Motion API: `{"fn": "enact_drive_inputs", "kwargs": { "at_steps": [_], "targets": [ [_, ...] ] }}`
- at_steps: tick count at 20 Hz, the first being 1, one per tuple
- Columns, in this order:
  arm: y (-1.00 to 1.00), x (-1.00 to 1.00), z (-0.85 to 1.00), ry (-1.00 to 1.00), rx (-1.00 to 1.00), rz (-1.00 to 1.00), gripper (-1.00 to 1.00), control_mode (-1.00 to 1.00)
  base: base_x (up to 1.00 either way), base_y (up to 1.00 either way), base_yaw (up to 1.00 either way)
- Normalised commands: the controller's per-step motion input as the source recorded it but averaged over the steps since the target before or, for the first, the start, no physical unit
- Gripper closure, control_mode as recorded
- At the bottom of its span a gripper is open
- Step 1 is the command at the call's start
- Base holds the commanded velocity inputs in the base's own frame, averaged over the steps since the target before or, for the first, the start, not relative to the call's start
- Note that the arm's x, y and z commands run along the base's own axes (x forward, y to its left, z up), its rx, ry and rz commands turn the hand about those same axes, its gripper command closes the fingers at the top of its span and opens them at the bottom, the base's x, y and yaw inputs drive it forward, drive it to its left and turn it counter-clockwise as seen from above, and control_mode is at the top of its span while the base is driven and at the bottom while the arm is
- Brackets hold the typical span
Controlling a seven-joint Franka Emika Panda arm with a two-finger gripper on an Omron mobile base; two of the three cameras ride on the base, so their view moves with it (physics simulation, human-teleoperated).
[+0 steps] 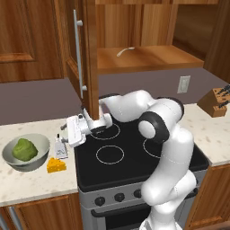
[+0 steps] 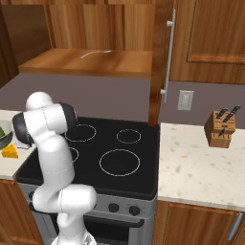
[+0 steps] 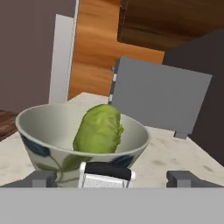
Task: Pick the cheese from the fridge and the cheese grater from the cabinet and place them next to the salad bowl.
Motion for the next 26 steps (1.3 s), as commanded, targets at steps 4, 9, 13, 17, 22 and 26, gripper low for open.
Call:
{"fn": "enact_drive_inputs", "kwargs": {
  "at_steps": [4,9,13,17,22,26],
  "targets": [
    [-0.22,-0.08,0.15,-0.03,0.06,0.0,-1.0,-1.0,0.0,0.0,0.0],
    [-0.34,-0.1,0.22,-0.01,0.1,0.0,-1.0,-1.0,0.0,0.0,0.0],
    [-0.63,-0.33,0.3,-0.01,0.2,0.0,-1.0,-1.0,0.0,0.0,0.0],
    [-0.66,-0.61,0.4,0.0,0.22,-0.04,-1.0,-1.0,0.0,0.0,0.0],
    [-0.49,-0.84,0.69,0.0,0.2,-0.07,-1.0,-1.0,0.0,0.0,0.0],
    [-0.34,-0.93,1.0,-0.06,0.17,-0.04,-1.0,-1.0,0.0,0.0,0.0]
  ]
}}
